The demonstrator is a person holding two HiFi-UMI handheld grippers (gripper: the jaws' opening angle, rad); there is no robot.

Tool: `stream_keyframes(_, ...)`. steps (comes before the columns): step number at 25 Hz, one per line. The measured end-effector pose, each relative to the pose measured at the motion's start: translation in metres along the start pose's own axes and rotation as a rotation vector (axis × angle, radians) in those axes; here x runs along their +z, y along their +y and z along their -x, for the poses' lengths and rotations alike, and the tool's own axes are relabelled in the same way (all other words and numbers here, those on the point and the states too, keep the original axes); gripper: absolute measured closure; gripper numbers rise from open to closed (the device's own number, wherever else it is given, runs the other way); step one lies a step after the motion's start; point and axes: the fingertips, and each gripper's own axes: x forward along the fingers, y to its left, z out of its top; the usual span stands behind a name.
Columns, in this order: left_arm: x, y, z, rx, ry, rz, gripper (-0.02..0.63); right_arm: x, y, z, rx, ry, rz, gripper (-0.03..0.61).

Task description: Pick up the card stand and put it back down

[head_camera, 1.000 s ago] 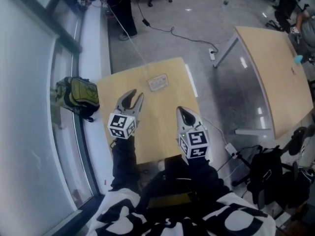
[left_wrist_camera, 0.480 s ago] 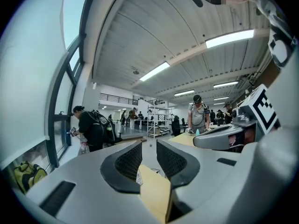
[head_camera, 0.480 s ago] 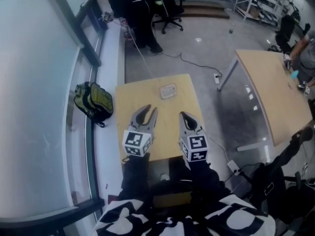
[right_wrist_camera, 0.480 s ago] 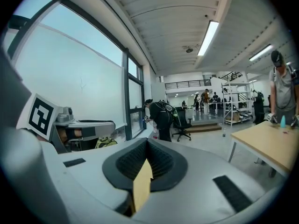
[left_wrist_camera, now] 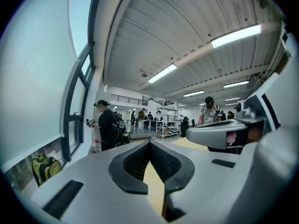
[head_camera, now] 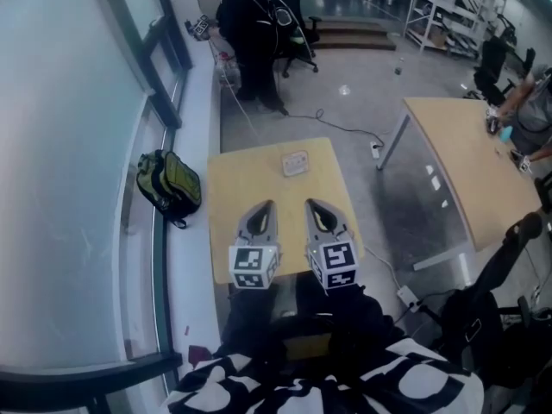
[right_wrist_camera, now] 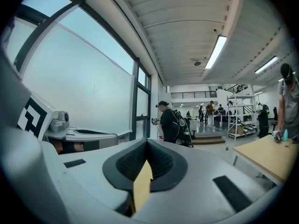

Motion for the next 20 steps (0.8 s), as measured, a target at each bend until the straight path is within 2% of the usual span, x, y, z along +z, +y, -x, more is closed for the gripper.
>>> stream_keyframes(9, 0.011, -0.021, 0.01, -0.051, -0.03, -0.038, 0.607, 0.002, 0.015, 0.016, -0.002, 0.001, 0.033, 0.561)
stream_keyframes(20, 0.016, -0.024, 0.016, -0.048, -0.053, -0.032, 0.607, 0.005, 0.024, 0.025, -0.001, -0.002, 0.081, 0.562)
